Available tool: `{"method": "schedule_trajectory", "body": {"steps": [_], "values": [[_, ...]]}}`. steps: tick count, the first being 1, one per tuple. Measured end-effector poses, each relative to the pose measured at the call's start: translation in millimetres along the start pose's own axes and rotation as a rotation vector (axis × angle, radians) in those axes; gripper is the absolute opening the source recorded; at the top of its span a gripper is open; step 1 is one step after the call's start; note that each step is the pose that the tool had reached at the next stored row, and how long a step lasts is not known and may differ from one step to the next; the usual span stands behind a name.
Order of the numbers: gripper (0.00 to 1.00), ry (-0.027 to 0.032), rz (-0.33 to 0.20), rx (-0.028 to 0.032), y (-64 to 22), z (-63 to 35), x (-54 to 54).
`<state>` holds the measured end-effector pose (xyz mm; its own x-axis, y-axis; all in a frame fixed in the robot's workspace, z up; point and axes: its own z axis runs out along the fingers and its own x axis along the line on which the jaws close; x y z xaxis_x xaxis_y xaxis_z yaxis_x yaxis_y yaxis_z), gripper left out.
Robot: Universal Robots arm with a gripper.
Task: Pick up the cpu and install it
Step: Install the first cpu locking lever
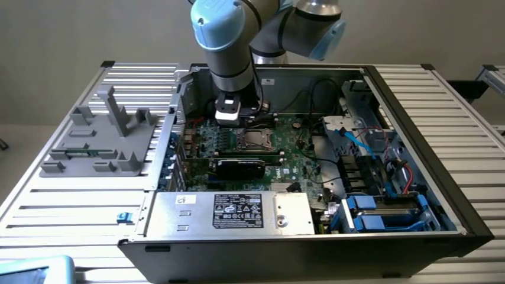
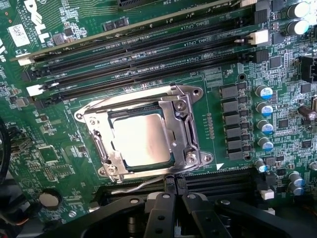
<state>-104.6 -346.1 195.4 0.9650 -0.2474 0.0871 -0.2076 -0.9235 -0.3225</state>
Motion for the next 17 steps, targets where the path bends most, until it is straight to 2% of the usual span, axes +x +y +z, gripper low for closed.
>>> {"method": "schedule_trajectory", "body": {"steps": [12, 17], "values": [[0.11, 0.0059, 0.016, -0.0033, 0.6, 1.3, 0.7], [0.11, 0.0059, 0.018, -0.0011, -0.4, -4.8, -2.9]]}}
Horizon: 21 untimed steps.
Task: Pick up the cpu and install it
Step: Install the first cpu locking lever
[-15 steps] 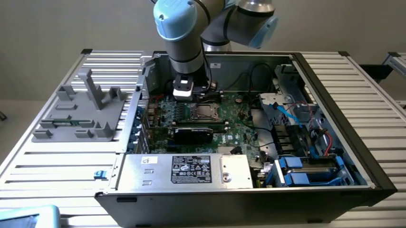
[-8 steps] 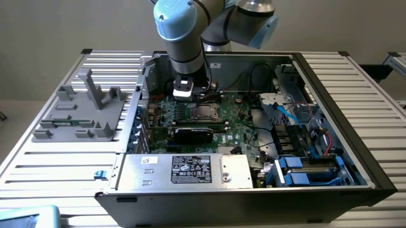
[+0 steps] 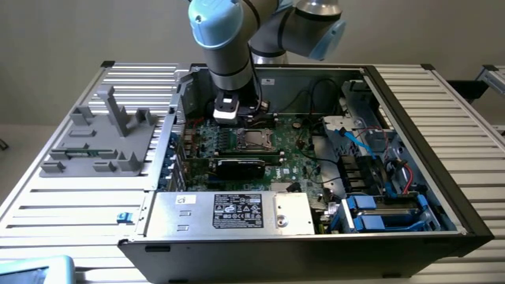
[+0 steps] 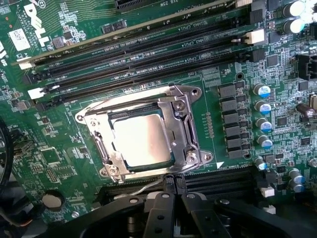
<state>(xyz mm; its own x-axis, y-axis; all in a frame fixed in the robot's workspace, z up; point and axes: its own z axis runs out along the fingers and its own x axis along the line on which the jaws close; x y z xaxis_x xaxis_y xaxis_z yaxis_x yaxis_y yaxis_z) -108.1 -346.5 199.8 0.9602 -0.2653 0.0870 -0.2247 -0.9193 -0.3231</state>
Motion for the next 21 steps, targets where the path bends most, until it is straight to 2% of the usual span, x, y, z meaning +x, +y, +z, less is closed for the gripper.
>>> {"method": "schedule_trajectory", "body": {"steps": [11, 16, 19, 21], "values": [[0.11, 0.0007, 0.005, 0.0031, 2.5, -3.3, -13.4], [0.11, 0.0001, 0.006, 0.0065, 1.8, -3.1, -14.3], [0.11, -0.0003, 0.007, 0.0107, 1.7, -3.1, -14.3], [0.11, -0.0005, 0.008, 0.0169, 1.7, -3.1, -14.3]]}}
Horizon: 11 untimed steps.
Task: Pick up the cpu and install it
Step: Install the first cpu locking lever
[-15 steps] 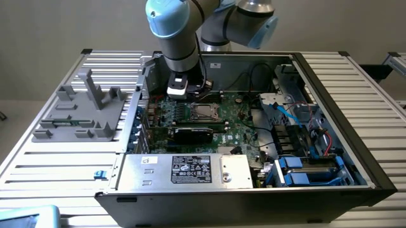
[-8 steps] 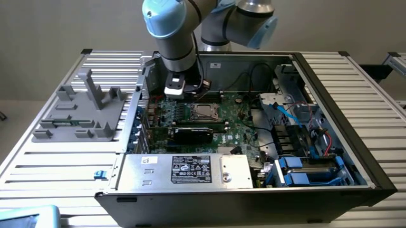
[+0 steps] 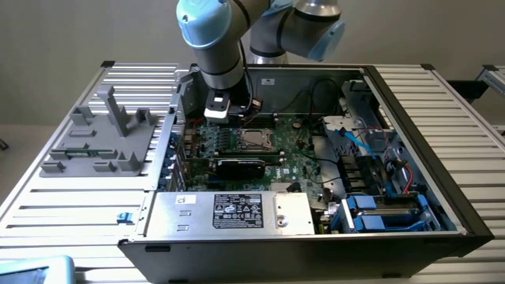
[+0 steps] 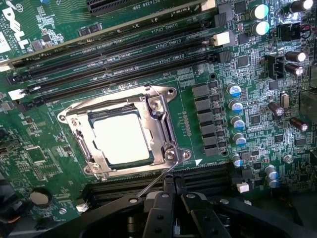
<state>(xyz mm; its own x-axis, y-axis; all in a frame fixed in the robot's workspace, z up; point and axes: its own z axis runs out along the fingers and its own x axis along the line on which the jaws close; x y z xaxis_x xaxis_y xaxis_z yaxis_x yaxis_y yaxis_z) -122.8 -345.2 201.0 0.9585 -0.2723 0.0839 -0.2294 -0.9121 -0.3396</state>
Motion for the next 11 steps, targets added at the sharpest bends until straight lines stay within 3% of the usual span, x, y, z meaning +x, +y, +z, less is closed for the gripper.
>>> {"method": "schedule_trajectory", "body": {"steps": [11], "values": [[0.11, 0.0018, -0.001, 0.0007, 0.6, 0.9, 0.1]]}}
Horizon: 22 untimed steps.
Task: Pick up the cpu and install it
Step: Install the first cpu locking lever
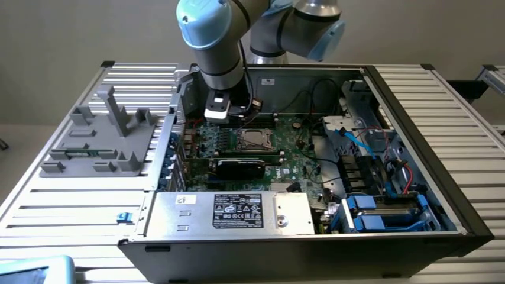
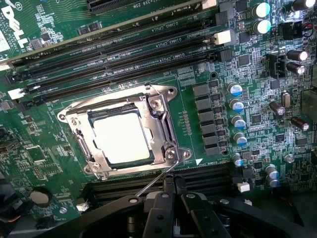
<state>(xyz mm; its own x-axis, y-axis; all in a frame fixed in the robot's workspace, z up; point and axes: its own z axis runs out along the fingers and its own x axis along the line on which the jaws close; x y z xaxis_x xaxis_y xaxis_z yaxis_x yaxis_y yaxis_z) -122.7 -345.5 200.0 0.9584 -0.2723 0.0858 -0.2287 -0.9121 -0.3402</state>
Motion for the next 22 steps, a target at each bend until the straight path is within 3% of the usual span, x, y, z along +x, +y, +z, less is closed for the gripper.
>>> {"method": "schedule_trajectory", "body": {"steps": [22], "values": [[0.11, 0.0017, 0.000, 0.0011, -0.8, 4.8, 8.2]]}}
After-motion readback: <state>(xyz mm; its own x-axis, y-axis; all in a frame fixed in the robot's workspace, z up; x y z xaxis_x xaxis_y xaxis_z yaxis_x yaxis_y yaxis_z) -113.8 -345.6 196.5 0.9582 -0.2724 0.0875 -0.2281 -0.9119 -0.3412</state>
